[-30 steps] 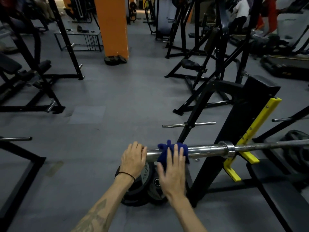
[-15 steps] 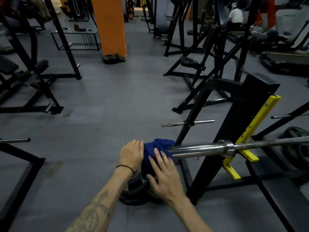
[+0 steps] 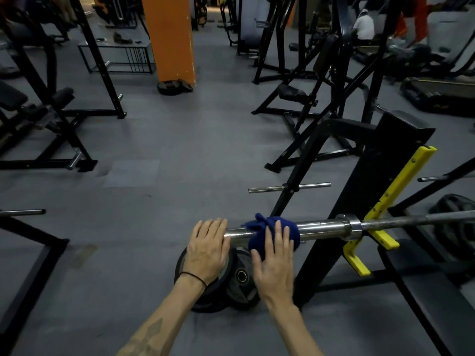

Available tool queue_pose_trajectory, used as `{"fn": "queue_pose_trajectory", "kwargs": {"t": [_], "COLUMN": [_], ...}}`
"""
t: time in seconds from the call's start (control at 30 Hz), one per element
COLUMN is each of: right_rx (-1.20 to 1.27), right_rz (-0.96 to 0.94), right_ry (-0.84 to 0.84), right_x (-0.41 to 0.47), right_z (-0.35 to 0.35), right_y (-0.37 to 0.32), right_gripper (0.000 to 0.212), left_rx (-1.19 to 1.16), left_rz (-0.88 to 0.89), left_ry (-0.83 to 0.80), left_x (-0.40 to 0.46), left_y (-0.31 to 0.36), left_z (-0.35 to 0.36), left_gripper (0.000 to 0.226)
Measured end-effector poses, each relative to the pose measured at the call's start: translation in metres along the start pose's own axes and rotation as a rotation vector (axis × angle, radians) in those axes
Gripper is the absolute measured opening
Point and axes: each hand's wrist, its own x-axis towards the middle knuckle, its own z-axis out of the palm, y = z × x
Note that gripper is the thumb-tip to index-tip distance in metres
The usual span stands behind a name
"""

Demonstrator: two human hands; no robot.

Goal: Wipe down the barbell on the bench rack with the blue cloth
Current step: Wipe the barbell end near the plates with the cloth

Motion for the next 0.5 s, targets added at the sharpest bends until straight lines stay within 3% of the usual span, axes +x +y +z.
{"fn": "queue_pose_trajectory", "kwargs": {"t": [0.1, 0.2, 0.23, 0.37, 0.4, 0.5], "right_rx": [0.067, -0.099, -0.121, 0.085, 0.12, 0.001], "right_rz": [-0.157, -0.399, -0.369, 0.086, 0.059, -0.34], "right_ry": [-0.116, -0.144, -0.101, 0.016, -0.025, -0.174], "right_x": [-0.013, -0.006, -0.002, -0.001, -0.004, -0.013], "right_z": [0.011, 0.002, -0.001, 0.001, 0.005, 0.009], "right_y": [-0.027, 0.007, 0.018, -0.008, -0.023, -0.022], "right_gripper": [0.071, 0.064, 0.062, 0.068, 0.07, 0.069], "left_rx": [-0.019, -0.033, -0.03, -0.017, -0.017, -0.002], "left_rz": [-0.025, -0.015, -0.011, -0.027, -0.034, -0.002], "left_ry": [0.013, 0.022, 0.024, 0.015, 0.01, 0.003], "left_x": [0.003, 0.005, 0.006, 0.007, 0.006, 0.003], "left_y": [0.004, 0.003, 0.003, 0.005, 0.004, 0.0], "left_z": [-0.002, -0.004, -0.005, -0.006, -0.005, -0.003], "left_gripper": [0.034, 0.029, 0.029, 0.028, 0.03, 0.039]}}
